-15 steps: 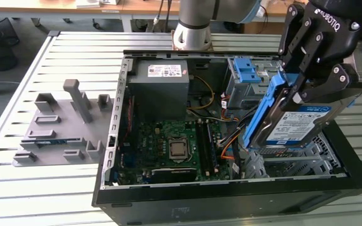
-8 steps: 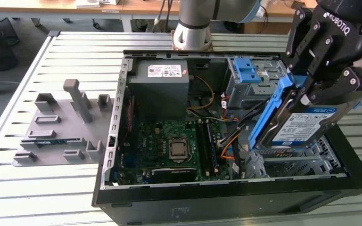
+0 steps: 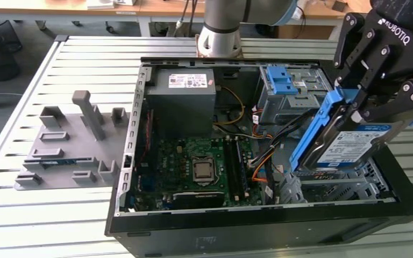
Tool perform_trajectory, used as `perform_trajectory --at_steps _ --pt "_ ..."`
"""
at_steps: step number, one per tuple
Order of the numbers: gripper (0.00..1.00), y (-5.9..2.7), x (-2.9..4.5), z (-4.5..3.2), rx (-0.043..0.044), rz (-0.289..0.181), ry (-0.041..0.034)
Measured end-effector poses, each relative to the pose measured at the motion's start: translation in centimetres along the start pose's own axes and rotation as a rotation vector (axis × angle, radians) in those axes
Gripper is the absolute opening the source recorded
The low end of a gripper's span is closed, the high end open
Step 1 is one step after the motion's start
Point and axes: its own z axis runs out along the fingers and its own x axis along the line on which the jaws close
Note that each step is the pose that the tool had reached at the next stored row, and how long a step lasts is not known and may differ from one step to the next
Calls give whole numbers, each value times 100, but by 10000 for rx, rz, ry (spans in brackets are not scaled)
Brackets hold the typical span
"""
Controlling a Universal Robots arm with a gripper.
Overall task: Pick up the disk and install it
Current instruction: 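Insert the disk into the insertion slot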
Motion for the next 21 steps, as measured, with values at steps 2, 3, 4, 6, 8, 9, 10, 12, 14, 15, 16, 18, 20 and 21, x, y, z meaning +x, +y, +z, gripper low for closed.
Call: perform_trajectory --at_steps 2,3,4,6,8,9,10,12,14,15,16,18,20,21 --pt "36 -24 -1 3 0 -2 3" --pt "36 -33 -1 7 0 -8 1" --pt "36 -43 -2 12 0 -23 0" --pt "36 -59 -2 19 0 -69 2" --pt "36 -73 -3 28 0 -101 3" --pt "36 -79 -3 33 0 -105 2" --pt "36 -86 -4 37 0 -106 2" --pt "36 -95 -4 48 0 -106 2" --pt "36 -102 -4 59 0 -106 2" --pt "36 -108 -4 66 0 -106 2" --pt "36 -113 -4 71 0 -105 2" --pt "36 -125 -5 81 0 -106 2" --pt "36 -128 -3 88 0 -109 3" --pt "36 -129 -1 91 0 -116 2"
